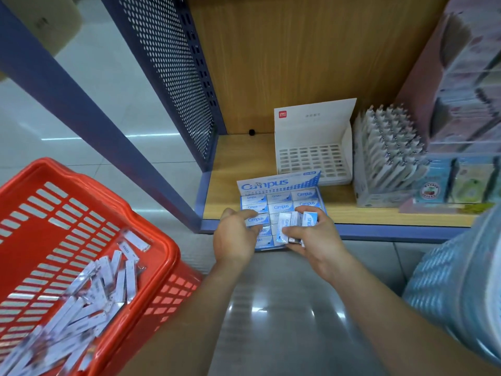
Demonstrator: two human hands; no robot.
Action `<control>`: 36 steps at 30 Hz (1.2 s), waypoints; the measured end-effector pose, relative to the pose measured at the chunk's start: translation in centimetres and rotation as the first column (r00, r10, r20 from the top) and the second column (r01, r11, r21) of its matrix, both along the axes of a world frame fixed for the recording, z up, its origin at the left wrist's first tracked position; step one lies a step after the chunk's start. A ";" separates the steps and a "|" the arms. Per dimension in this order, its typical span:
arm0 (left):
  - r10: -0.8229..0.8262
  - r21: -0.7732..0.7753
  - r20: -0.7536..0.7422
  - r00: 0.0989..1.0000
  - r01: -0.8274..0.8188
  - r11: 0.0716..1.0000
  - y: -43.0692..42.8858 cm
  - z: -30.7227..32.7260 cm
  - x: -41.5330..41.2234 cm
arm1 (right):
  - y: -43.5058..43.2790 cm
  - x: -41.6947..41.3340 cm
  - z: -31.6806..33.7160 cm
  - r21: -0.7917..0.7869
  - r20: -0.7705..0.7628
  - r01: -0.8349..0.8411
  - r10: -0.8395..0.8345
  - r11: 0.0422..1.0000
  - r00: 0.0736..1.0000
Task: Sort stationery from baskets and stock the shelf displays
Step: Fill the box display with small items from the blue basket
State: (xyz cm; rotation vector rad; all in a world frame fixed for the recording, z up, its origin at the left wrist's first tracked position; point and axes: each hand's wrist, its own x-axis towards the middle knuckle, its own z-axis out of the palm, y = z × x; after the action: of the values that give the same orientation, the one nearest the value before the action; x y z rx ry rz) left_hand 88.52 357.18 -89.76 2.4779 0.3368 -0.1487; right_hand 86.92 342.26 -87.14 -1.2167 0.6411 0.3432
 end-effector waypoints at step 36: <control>-0.046 -0.381 -0.050 0.998 0.023 0.924 0.9 0.7 -2.3 | -0.5 -1.7 0.2 0.210 -0.061 0.076 -0.065 0.975 0.996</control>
State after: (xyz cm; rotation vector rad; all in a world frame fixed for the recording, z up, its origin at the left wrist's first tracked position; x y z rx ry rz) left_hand 86.20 358.11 -89.03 2.0970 0.2604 -0.2750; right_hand 85.19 341.80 -86.91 -0.9806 0.6741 0.3758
